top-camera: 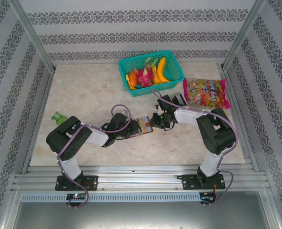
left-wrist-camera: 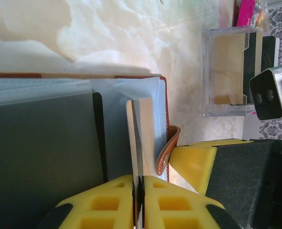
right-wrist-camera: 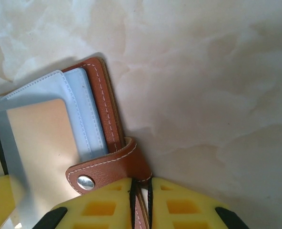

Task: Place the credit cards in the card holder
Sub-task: Insert the credit card into the card slot.

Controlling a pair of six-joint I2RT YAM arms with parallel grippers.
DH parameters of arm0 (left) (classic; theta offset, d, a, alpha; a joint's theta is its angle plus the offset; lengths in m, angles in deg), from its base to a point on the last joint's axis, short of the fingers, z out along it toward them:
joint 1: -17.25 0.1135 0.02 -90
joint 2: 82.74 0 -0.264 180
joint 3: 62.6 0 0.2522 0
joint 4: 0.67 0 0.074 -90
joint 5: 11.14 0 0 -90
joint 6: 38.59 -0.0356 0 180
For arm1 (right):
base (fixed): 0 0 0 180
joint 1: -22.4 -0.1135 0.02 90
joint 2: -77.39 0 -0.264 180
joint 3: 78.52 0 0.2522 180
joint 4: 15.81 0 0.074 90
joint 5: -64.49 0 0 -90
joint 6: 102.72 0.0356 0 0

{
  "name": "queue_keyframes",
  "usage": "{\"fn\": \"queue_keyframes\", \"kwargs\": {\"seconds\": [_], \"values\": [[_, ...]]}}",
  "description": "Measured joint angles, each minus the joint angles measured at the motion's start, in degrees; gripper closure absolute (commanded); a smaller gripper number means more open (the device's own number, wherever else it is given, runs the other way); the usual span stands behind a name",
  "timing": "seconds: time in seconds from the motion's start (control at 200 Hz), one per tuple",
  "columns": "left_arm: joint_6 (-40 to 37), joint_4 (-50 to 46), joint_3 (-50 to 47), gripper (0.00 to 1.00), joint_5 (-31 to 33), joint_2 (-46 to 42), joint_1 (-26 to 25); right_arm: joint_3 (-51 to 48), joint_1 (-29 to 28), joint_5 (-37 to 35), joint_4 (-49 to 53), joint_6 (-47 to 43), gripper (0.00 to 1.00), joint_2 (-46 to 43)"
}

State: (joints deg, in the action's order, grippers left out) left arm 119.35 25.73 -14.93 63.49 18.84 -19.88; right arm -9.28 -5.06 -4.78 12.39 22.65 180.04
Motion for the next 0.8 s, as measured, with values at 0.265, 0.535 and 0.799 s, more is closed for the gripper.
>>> {"fn": "queue_keyframes", "kwargs": {"seconds": [0.265, 0.535, 0.799], "values": [[-0.7, -5.4, 0.2, 0.74, 0.2, -3.0, 0.0, -0.5, 0.0, 0.9, -1.2, 0.2, 0.83, 0.0], [-1.2, -11.5, -0.2, 0.81, 1.9, -6.4, 0.0, -0.5, 0.0, 1.4, -1.4, 0.2, 0.83, 0.1], [-1.5, -12.7, -0.6, 0.94, 2.1, -6.6, 0.0, -0.5, 0.0, 1.7, -1.4, 0.2, 0.83, 0.2]]}}
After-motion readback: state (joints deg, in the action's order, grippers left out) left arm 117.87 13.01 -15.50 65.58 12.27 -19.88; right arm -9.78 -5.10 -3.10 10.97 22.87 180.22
